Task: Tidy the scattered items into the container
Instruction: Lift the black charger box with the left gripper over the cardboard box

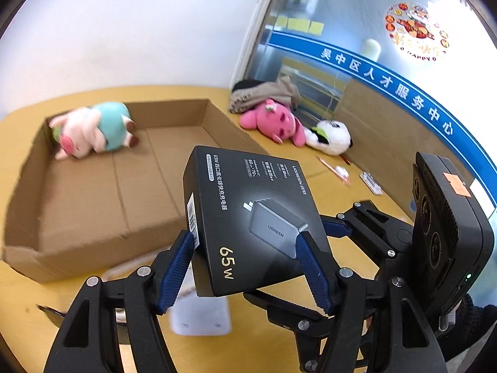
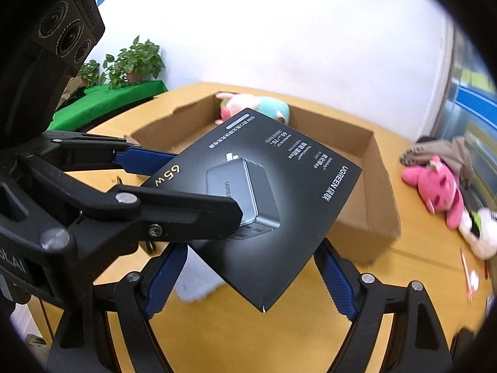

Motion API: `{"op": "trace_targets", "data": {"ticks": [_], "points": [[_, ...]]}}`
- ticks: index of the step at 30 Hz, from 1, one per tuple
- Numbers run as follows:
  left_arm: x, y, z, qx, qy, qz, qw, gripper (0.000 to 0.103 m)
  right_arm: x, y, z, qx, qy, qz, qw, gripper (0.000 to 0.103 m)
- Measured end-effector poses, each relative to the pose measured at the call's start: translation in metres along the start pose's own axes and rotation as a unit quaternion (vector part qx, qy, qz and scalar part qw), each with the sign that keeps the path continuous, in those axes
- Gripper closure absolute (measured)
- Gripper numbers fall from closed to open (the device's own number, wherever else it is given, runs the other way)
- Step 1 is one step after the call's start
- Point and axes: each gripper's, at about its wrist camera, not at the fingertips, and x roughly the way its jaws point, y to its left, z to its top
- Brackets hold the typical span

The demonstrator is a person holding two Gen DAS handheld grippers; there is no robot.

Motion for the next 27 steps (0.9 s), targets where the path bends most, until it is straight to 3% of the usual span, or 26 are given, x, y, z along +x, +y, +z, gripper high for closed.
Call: {"op": "trace_targets", "data": {"ticks": [12,27], "points": [[-0.045,0.060,0.052,-0.009,-0.050,0.030,0.9983,0.035,0.017,0.018,0.080,-0.034,-0.035,0.038,0.998,0.021],[-0.046,0.137,0.097,-0.037,-0.070,0.061,0.9950,0.035,0.074,0.031,0.155,-0.070,-0.038,0.070,0.994,0.021]]}}
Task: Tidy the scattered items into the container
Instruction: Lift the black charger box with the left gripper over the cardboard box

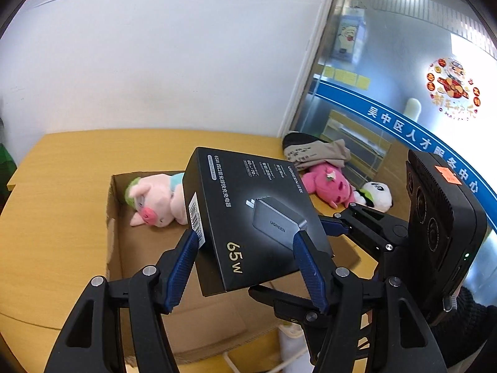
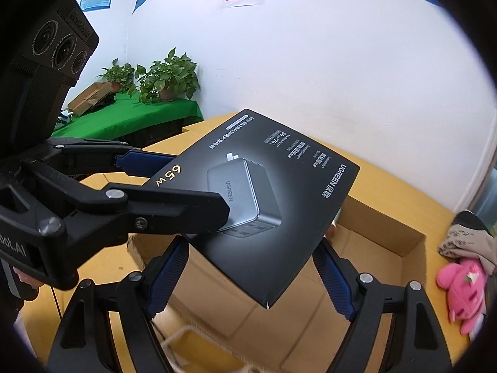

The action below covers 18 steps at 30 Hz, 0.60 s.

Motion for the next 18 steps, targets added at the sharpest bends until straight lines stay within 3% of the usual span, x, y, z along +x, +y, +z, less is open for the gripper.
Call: {"op": "trace_targets", "data": {"ticks": [9,18], "points": [[0.038,0.056,0.013,-0.031,0.022,0.019,0.9991,0.036,0.067,0.005,0.019,-0.005,0.028,0.032,0.999,0.021],[0.092,0.094,0.005,-0.052,0.070,0.040,0.9954,0.036,0.139,-0.016,0.012,0.014,0.078,0.071,0.994,0.022]]}}
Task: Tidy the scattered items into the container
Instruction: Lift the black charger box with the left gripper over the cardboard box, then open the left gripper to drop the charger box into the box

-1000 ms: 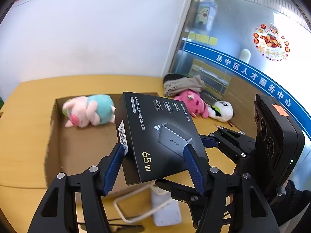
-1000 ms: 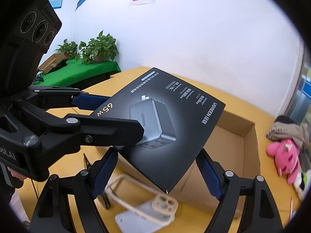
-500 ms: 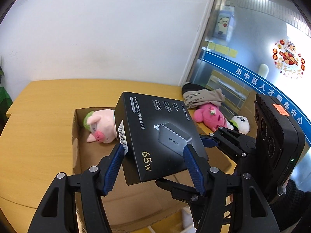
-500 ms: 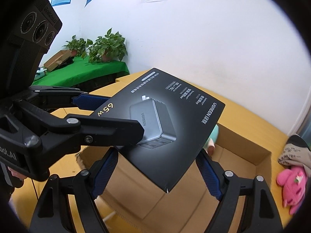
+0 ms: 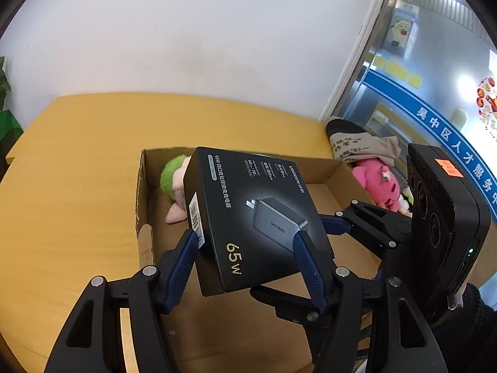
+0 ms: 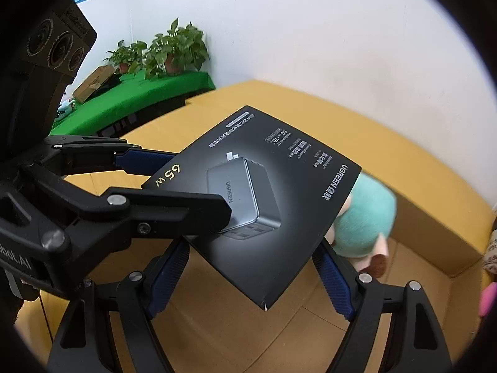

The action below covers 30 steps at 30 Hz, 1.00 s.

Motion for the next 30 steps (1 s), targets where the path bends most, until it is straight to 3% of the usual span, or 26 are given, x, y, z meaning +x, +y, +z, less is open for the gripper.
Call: {"op": "trace_targets", "data": {"ticks": [7,15,22,26,30], "points": [[0.029,0.009,-0.013,0.011,0.038,0.035,0.9986,0.035,0.031,-0.011,-0.015,0.006,0.030,0.024,0.999,0.022],[0.021,0.008,-0.025,0.009,0.055,0.043,0.9976,0.035,0.027,-0.002,-0.025,-0.003,0.042,0.028,0.999,0.023],[0.023,0.014,-0.030,0.000,0.079,0.052,0.9955,0.035,0.037,0.005,-0.022,-0.008,0.077,0.042,0.996,0.023],[0.034,0.022,-0.029,-0.017,0.106,0.070,0.9918,0.034,0.050,-0.001,-0.018,0.010,0.100,0.070,0.992,0.023],[0.035,0.022,-0.027,-0.016,0.108,0.072,0.9914,0.029,0.054,-0.011,-0.018,0.040,0.100,0.098,0.989,0.023]]}}
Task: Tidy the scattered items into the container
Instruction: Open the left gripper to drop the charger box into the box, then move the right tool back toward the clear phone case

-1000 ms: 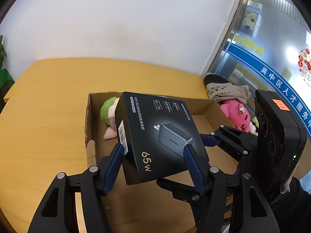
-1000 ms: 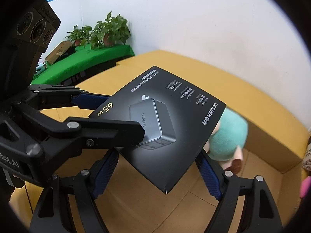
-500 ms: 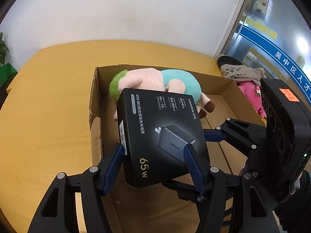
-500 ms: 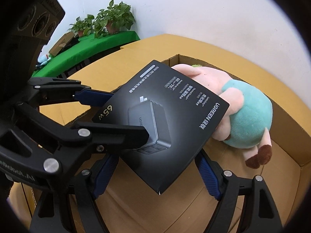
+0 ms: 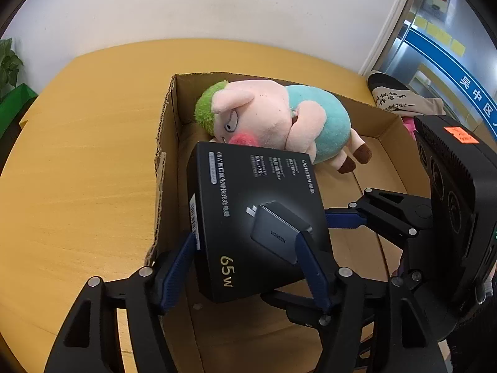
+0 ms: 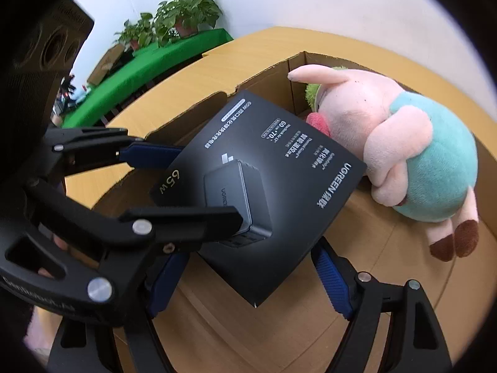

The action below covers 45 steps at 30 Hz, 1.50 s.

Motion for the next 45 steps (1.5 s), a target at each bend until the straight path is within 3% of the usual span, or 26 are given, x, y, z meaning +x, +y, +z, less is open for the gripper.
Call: {"op": "trace_targets", "data": {"ticks": [6,10,13,16,21,24,31,45], "points": [[-0.013,-0.001,-0.007,-0.012,-0.011,-0.002,0.9999,0.026,-0.023,0.006,-0.002,-0.009,-0.011,-0.028,1.000,0.022],[-0.047,-0.015,-0.012,0.002,-0.059,0.026,0.9979,0.017,-0.056,0.018,-0.012,-0.026,-0.033,-0.059,0.997,0.022],[-0.085,-0.032,-0.023,0.017,-0.112,0.040,0.9928,0.010,-0.094,0.031,-0.027,-0.027,-0.067,-0.086,0.994,0.022],[-0.126,-0.057,-0.046,0.040,-0.175,0.057,0.9821,0.001,-0.133,0.042,-0.046,-0.008,-0.103,-0.115,0.988,0.021],[-0.160,-0.095,-0.088,0.075,-0.228,0.071,0.9683,0.000,-0.170,0.054,-0.092,0.052,-0.137,-0.167,0.975,0.021],[-0.162,-0.111,-0.109,0.080,-0.227,0.062,0.9686,0.000,-0.180,0.052,-0.119,0.087,-0.146,-0.191,0.967,0.021],[-0.165,-0.144,-0.136,0.093,-0.228,0.040,0.9684,0.000,-0.200,0.060,-0.165,0.113,-0.156,-0.198,0.961,0.021],[-0.163,-0.162,-0.152,0.087,-0.219,0.037,0.9712,0.000,-0.209,0.063,-0.189,0.118,-0.163,-0.193,0.961,0.021]]}}
